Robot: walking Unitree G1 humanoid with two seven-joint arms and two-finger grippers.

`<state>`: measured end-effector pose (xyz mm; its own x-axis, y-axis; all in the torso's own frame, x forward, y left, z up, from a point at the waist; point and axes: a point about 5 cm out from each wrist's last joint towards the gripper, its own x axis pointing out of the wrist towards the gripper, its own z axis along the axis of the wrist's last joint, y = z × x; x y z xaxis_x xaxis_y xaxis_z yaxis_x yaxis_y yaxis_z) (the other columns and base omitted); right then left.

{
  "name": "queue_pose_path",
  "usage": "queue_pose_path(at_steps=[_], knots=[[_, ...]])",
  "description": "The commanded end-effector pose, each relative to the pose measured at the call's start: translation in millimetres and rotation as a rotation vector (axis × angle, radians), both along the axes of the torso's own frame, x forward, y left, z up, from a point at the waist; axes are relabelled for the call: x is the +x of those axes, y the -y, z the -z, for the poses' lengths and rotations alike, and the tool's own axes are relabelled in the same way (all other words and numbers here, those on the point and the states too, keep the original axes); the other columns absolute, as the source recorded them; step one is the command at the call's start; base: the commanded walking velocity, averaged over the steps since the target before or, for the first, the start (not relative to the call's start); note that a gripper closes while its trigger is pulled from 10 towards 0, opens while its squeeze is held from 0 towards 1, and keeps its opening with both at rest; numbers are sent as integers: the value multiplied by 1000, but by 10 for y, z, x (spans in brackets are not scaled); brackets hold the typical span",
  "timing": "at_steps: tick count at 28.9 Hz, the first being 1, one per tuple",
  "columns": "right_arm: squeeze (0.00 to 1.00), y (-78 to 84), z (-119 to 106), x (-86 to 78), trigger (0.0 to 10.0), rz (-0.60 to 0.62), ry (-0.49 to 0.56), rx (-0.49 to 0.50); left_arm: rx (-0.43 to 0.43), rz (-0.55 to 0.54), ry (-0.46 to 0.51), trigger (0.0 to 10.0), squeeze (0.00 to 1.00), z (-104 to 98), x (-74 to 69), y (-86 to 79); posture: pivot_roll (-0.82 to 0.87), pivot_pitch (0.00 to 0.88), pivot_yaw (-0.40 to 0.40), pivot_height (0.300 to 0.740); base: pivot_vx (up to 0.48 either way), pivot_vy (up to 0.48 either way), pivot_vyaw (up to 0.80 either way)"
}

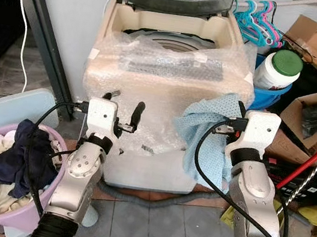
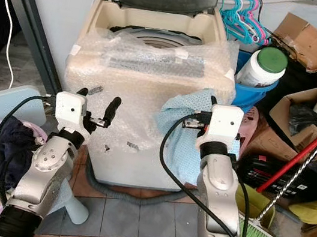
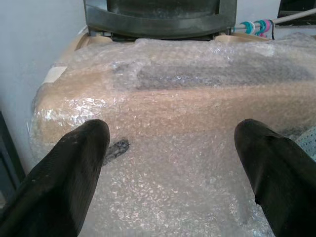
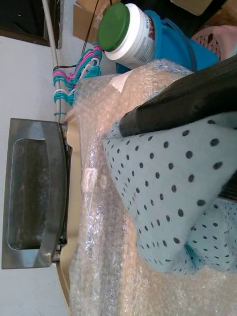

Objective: Clothes washing

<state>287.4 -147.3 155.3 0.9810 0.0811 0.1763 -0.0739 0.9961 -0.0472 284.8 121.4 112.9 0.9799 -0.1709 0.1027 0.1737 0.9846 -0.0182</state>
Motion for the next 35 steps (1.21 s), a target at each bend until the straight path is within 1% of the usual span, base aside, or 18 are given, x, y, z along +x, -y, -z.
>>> queue_pose_path(at_steps=[1,6,12,13,15,18,21,22,23,24,26,27,28,29,31,32,33,35], knots=[[0,-43,-58,-6,10000,-17,19,-4,15,-15,-11,10000,0,18,-17,-36,-81,63,23,740,0,0,0],[0,-72,-28,-19,10000,-25,8,4,17,-25,-17,10000,0,40,-40,-61,-70,57,11,740,0,0,0],[0,-118,-74,3,10000,-54,23,11,7,-8,-1,10000,0,7,-63,-39,-63,51,-4,740,0,0,0],[0,-111,-124,15,10000,-57,43,2,1,-5,15,10000,0,-37,-71,-30,-67,43,1,740,0,0,0],[0,-105,-150,20,10000,-57,54,-1,-1,-4,22,10000,0,-56,-74,-26,-67,43,1,740,0,0,0],[0,-90,-290,65,10000,-69,99,0,-16,6,43,10000,0,-138,-68,11,-73,42,10,740,0,0,0],[0,-91,-337,80,10000,-73,117,-12,-20,12,44,10000,0,-152,-64,25,-76,41,19,740,0,0,0],[0,-117,-581,165,10000,-102,199,-43,-6,16,16,10000,0,-97,-80,45,-92,40,34,740,0,0,0],[0,-132,-717,212,10000,-115,240,-52,13,15,-12,10000,0,-28,-108,37,-93,41,36,740,0,0,0],[0,-148,-916,282,10000,-132,291,-55,55,5,-74,10000,0,131,-186,-25,-94,41,35,740,0,0,0],[0,-150,-1035,320,10000,-137,324,-52,82,-16,-118,10000,0,264,-267,-125,-92,41,35,740,0,0,0],[0,-150,-1035,320,10000,-137,324,-52,82,-16,-118,10000,0,264,-267,-125,-92,41,35,740,0,0,0],[0,-148,-1088,341,10000,-139,337,-49,104,-43,-155,10000,0,370,-328,-224,-82,42,32,740,0,0,0],[0,-148,-1088,341,10000,-139,337,-49,104,-43,-155,10000,0,370,-328,-224,-82,42,32,740,0,0,0],[0,-145,-1119,360,10000,-144,349,-48,124,-110,-251,10000,0,583,-464,-436,-72,44,30,740,0,0,0],[0,-145,-1119,360,10000,-144,349,-48,124,-110,-251,10000,0,583,-464,-436,-72,44,30,740,0,0,0],[0,-145,-1105,372,10000,-146,344,-48,139,-134,-298,10000,0,689,-527,-523,-64,45,28,740,0,0,0],[0,-147,-1088,388,10000,-146,337,-45,150,-158,-340,10000,0,771,-559,-582,-64,45,28,740,0,0,0]])
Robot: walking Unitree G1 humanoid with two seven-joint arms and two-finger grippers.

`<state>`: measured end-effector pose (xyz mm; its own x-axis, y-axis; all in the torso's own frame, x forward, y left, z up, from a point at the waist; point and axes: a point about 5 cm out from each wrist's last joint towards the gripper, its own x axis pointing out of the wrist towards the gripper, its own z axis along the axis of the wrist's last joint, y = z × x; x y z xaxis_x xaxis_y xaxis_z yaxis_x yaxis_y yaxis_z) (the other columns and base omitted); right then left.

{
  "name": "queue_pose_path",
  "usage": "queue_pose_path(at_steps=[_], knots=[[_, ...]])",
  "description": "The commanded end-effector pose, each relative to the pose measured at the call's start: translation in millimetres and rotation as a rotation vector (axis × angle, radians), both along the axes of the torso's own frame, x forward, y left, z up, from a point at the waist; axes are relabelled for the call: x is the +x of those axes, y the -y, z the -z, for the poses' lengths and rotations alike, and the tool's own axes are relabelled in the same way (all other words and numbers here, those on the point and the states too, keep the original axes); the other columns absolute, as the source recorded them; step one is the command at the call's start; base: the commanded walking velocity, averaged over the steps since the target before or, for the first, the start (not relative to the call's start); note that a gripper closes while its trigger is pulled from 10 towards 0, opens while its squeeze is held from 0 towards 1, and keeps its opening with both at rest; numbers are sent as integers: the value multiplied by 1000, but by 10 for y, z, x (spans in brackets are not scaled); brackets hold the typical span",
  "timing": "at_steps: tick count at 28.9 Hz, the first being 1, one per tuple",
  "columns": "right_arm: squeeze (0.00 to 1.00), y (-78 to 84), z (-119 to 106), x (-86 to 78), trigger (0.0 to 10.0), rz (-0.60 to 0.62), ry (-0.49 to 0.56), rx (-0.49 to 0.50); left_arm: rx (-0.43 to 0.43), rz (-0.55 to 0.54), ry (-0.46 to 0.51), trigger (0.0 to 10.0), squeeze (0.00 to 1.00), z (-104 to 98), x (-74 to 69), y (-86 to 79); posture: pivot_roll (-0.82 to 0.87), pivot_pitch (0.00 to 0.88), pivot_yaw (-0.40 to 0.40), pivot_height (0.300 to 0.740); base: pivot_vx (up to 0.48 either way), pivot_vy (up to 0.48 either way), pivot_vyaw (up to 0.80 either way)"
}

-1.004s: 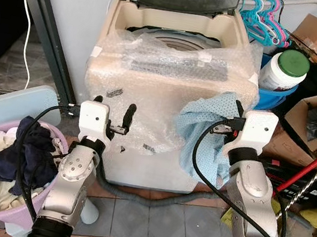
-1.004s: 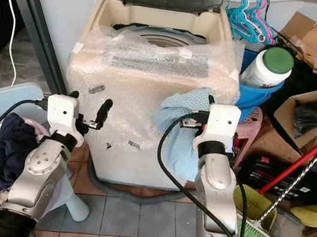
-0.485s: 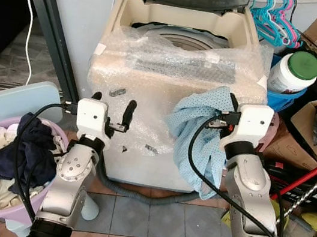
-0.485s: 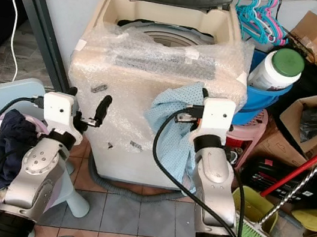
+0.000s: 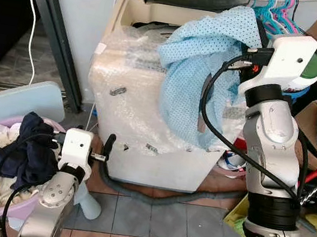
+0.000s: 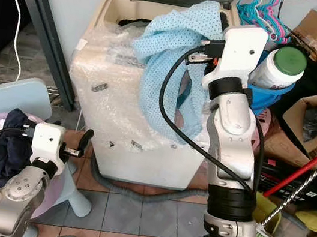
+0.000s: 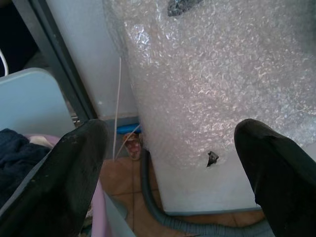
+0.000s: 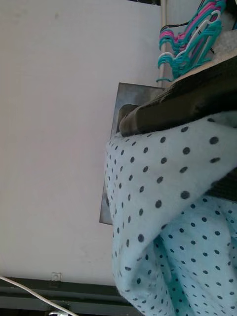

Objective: Clothes washing

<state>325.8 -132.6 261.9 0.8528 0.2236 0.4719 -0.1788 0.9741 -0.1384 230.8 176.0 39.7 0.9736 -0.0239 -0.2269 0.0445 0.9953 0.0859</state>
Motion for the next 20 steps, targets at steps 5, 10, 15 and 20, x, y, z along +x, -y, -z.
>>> queue_pose_path(at_steps=[5,10,15,20], knots=[[0,-61,-56,13,10000,-29,24,1,-29,-88,-119,10000,0,180,1,-101,-64,45,31,740,0,0,0],[0,-94,-114,20,10000,-39,50,-14,-28,-57,-83,10000,0,114,48,-71,-68,47,38,740,102,0,0],[0,-92,-149,53,10000,-42,61,-18,-53,-40,-43,10000,0,44,103,-14,-65,47,38,740,480,0,0],[0,-137,-127,39,10000,-71,65,-41,-64,-47,-45,10000,0,47,119,24,-64,47,36,740,445,0,153]])
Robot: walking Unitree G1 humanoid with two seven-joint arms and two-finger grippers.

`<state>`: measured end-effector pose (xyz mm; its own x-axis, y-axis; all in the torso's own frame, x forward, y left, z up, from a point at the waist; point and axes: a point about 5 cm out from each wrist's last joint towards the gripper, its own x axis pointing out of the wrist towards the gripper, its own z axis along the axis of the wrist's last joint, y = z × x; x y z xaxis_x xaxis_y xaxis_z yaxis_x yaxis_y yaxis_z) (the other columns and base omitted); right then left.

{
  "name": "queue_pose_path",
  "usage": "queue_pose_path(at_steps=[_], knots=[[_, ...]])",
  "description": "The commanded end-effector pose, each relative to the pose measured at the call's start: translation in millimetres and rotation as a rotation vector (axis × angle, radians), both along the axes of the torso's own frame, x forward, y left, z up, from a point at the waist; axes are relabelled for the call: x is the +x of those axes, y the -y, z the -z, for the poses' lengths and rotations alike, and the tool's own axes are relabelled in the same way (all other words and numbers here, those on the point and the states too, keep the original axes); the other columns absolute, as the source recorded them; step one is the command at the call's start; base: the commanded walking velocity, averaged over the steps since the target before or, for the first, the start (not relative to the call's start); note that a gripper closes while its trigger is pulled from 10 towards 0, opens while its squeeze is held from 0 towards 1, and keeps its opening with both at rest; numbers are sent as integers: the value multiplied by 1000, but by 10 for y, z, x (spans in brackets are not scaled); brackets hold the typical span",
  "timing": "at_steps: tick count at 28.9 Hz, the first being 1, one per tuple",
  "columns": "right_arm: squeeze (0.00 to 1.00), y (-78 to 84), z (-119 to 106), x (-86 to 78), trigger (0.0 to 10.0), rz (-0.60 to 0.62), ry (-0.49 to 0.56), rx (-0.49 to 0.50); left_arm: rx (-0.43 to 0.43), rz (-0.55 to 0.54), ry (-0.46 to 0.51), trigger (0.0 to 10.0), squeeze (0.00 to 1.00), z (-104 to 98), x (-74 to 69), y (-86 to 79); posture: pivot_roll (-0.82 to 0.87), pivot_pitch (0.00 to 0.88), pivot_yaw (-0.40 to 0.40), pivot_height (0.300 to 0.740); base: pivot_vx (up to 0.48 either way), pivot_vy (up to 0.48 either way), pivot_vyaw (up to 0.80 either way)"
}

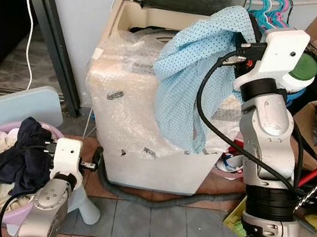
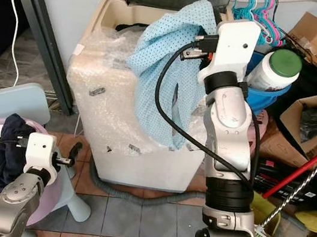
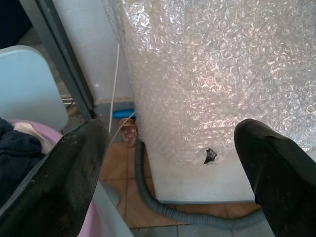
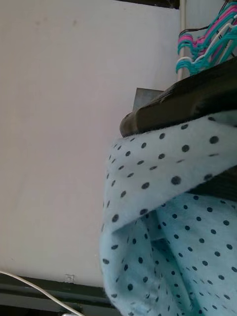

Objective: Clothes washing

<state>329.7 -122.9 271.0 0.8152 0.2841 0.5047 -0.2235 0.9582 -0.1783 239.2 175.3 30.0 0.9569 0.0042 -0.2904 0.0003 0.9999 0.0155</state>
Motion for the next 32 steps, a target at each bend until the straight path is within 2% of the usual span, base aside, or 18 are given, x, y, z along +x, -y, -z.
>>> queue_pose_path(at_steps=[1,8,15,21,27,32], knots=[[0,-83,-33,-10,10000,-35,23,-34,-2,2,19,10000,0,-46,29,36,-64,48,37,740,304,0,769],[0,-156,-47,-7,10000,-84,35,-48,-8,7,19,10000,0,-35,26,61,-66,44,34,740,276,0,721],[0,-152,-114,31,10000,-101,43,-49,-19,-4,19,10000,0,-38,44,76,-67,39,32,740,277,0,592],[0,-124,-232,97,10000,-96,67,-52,-16,23,32,10000,0,-48,44,108,-67,39,25,740,0,0,505],[0,-82,-271,150,10000,-77,62,-31,-23,23,44,10000,0,-60,49,125,-64,41,22,740,312,0,0],[0,41,-437,295,10000,-36,58,8,-35,17,33,10000,0,-46,60,142,-64,40,18,740,57,0,0]])
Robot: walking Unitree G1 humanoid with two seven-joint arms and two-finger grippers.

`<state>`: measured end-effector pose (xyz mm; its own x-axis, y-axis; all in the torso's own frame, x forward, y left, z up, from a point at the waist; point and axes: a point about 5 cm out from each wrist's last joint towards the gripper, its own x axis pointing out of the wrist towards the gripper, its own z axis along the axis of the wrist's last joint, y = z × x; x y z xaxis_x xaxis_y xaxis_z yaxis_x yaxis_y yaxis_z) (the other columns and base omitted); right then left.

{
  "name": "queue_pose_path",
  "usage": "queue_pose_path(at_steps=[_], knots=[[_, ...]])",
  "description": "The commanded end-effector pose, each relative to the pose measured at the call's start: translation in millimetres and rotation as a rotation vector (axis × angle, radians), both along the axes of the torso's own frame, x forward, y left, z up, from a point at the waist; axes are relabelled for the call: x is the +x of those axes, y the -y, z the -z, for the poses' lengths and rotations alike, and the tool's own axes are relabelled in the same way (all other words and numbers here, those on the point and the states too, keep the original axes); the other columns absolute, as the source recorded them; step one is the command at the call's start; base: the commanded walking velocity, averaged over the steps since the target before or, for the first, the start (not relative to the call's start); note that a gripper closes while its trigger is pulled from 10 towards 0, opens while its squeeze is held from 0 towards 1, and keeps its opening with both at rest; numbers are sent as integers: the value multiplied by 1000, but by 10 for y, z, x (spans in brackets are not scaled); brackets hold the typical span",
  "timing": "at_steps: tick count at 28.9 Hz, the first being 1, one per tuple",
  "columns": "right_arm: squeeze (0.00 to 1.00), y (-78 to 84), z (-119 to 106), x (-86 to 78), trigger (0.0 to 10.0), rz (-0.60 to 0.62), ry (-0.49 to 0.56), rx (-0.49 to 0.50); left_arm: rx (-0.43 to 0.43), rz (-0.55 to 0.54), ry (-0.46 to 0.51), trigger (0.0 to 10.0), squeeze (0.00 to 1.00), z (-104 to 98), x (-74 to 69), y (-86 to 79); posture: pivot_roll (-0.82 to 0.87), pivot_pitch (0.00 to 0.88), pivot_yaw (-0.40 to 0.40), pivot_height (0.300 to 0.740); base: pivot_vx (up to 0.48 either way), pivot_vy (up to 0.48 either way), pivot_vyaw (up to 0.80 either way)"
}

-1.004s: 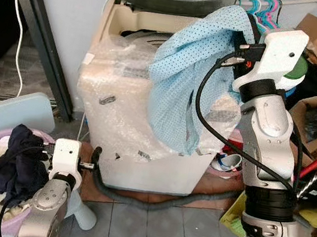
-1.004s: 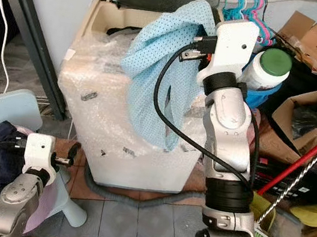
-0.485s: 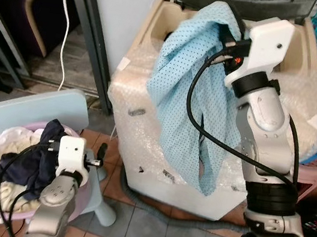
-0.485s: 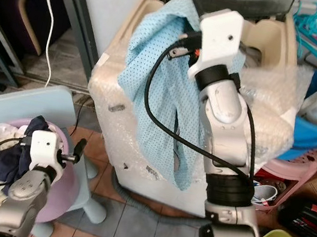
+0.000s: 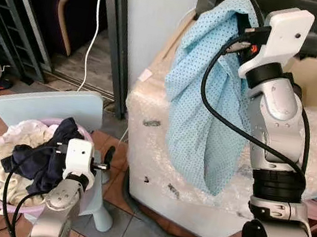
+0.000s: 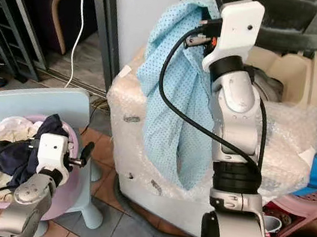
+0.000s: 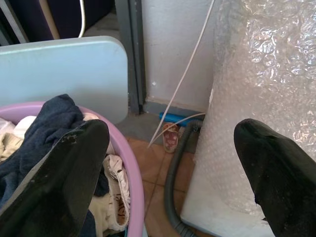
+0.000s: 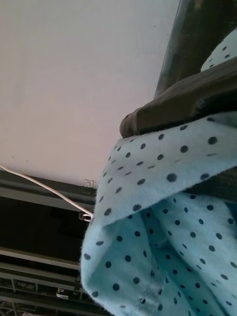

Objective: Clothes washing

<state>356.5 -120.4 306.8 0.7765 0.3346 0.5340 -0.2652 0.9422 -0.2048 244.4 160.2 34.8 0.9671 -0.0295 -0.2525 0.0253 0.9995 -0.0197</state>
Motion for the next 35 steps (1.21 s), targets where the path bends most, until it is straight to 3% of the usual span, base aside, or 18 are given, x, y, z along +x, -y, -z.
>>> queue_pose_path(at_steps=[1,6,7,9,11,15,17,18,20,24,27,29,30,31,32,33,34,35], knots=[[0,115,-124,81,10000,27,1,34,-2,-10,-3,10000,0,0,10,-6,-64,40,18,740,0,0,0],[0,535,-353,383,10000,146,-107,96,-8,-18,-13,10000,0,7,-7,17,-51,50,1,740,0,0,0],[0,730,-427,448,10000,218,-131,92,-15,-25,-16,10000,0,9,-29,21,-45,61,-3,740,0,0,0],[0,799,-451,464,10000,239,-143,96,-19,-28,-17,10000,0,9,-42,22,-42,65,-5,740,0,0,0],[0,1039,-569,477,10000,331,-161,115,-6,-32,-17,10000,0,-15,-106,12,-26,97,-8,740,0,0,0],[0,1106,-628,472,10000,350,-159,113,-10,-24,-11,10000,0,-39,-164,4,-16,120,-11,740,0,0,0],[0,1268,-850,406,10000,448,-78,55,15,-24,-13,10000,0,-66,-289,-51,13,155,-8,740,0,0,0],[0,1268,-850,406,10000,448,-78,55,15,-24,-13,10000,0,-66,-289,-51,13,155,-8,740,0,0,0],[0,1374,-1107,323,10000,491,3,92,27,-35,-14,10000,0,-89,-351,-112,33,171,-5,740,0,0,0],[0,1360,-1182,307,10000,479,30,64,27,-50,2,10000,0,-158,-353,-121,44,175,-11,740,0,0,0],[0,1220,-803,460,10000,380,-115,15,12,-36,6,10000,0,-192,-360,-64,41,187,-6,740,0,0,0],[0,1092,-381,567,10000,300,-267,-46,6,-17,3,10000,0,-199,-380,-21,40,192,-3,740,0,0,0],[0,986,-26,613,10000,233,-385,-84,10,-1,-3,10000,0,-200,-397,-3,38,195,2,740,0,0,0],[0,986,-26,613,10000,233,-385,-84,10,-1,-3,10000,0,-200,-397,-3,38,195,2,740,0,0,0],[0,905,271,619,10000,194,-456,-140,11,3,-9,10000,0,-197,-403,-6,39,193,3,740,0,0,0],[0,905,271,619,10000,194,-456,-140,11,3,-9,10000,0,-197,-403,-6,39,193,3,740,0,0,0],[0,820,545,611,10000,125,-562,-153,12,2,-13,10000,0,-196,-398,-16,36,192,5,740,0,0,0],[0,785,657,601,10000,100,-604,-176,12,2,-14,10000,0,-195,-393,-18,34,189,4,740,0,0,0]])
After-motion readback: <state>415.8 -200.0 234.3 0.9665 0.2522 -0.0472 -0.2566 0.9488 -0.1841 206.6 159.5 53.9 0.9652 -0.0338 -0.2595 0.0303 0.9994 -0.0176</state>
